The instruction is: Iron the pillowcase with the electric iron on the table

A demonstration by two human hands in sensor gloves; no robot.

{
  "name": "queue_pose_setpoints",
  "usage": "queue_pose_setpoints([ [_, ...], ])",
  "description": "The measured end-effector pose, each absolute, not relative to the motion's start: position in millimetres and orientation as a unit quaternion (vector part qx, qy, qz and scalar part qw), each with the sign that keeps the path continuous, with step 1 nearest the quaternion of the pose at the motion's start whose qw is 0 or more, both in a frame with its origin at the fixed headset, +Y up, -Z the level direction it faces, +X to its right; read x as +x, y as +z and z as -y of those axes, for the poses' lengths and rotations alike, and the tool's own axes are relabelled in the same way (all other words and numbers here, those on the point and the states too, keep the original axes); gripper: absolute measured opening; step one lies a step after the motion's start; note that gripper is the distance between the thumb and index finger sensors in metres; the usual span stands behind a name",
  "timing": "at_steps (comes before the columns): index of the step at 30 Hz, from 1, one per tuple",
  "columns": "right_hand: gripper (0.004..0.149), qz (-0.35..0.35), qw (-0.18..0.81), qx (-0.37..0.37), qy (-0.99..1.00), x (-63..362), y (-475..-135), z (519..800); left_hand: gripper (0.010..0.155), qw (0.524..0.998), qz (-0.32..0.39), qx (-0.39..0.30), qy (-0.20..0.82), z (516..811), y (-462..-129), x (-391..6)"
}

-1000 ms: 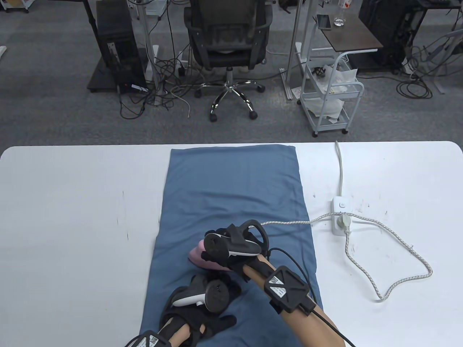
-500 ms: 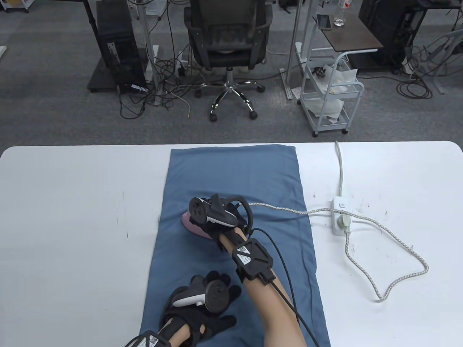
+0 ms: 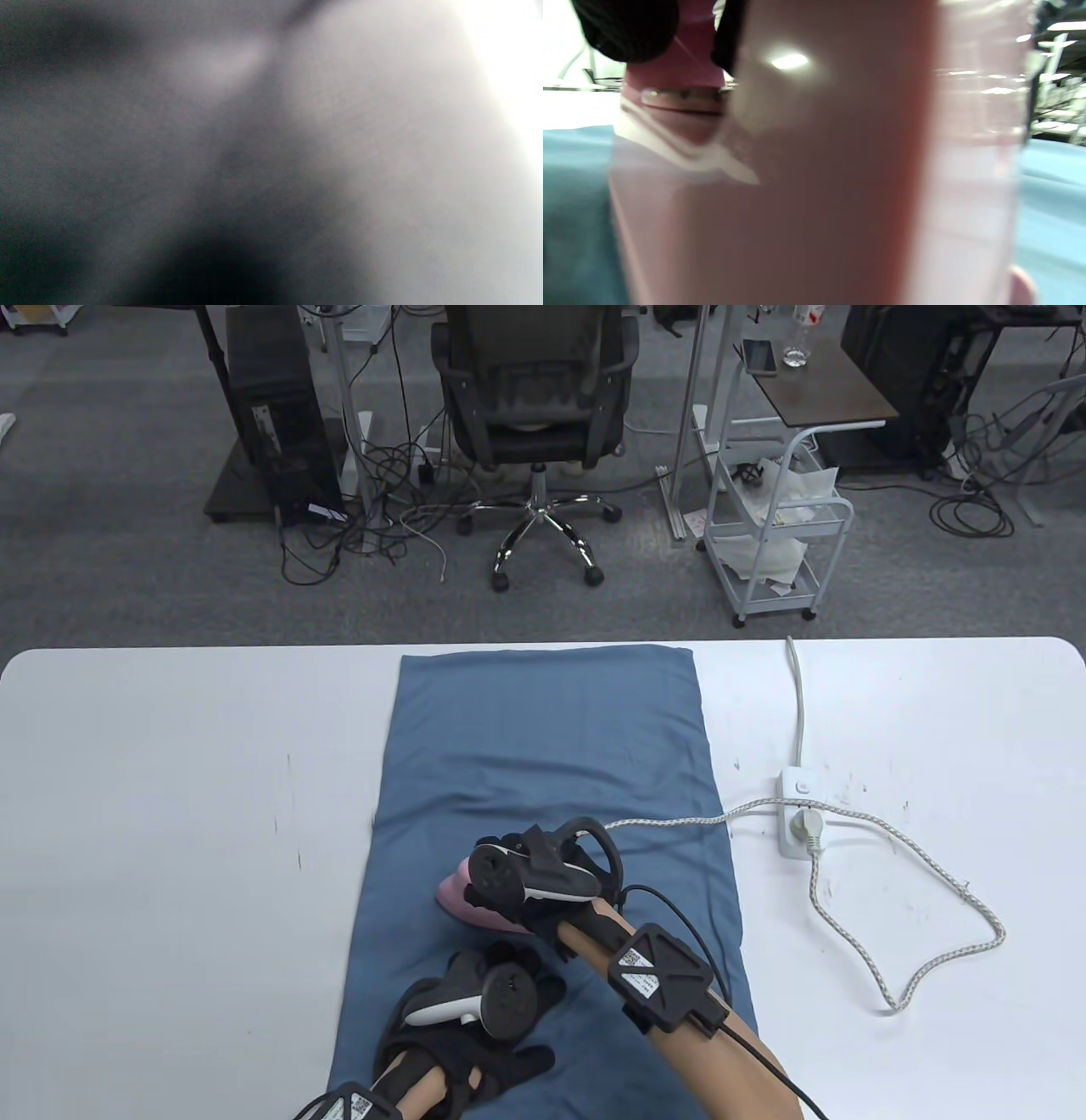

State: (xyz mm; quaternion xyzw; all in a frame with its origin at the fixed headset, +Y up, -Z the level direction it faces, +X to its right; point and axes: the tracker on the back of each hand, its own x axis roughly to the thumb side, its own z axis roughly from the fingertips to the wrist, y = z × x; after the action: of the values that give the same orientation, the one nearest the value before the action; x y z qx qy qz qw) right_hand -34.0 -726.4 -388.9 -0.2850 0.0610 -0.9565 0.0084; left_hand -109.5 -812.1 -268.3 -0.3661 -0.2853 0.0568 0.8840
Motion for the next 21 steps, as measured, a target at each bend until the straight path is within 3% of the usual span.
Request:
queue_pose_setpoints([
  [3,0.063,-0.080,0.059,-0.223,-0.970,-21.4,-404.9,727.1,0.079,0.884,0.285,-0.366,0.056,812.3,-268.2,-109.5],
  [11,0.062,-0.061,0.042,-0.082,-0.994,38.6,-449.9,725.6,0.079,0.884,0.285,-0.367,0.057,812.3,-268.1,-109.6],
  [15,0.062,-0.044,0.021,-0.100,-0.994,59.1,-434.9,716.2,0.078,0.884,0.285,-0.367,0.057,812.4,-268.2,-109.6],
  [21,0.063,-0.025,0.005,-0.161,-0.987,85.7,-381.8,709.2,0.079,0.884,0.285,-0.367,0.057,812.5,-268.2,-109.6],
])
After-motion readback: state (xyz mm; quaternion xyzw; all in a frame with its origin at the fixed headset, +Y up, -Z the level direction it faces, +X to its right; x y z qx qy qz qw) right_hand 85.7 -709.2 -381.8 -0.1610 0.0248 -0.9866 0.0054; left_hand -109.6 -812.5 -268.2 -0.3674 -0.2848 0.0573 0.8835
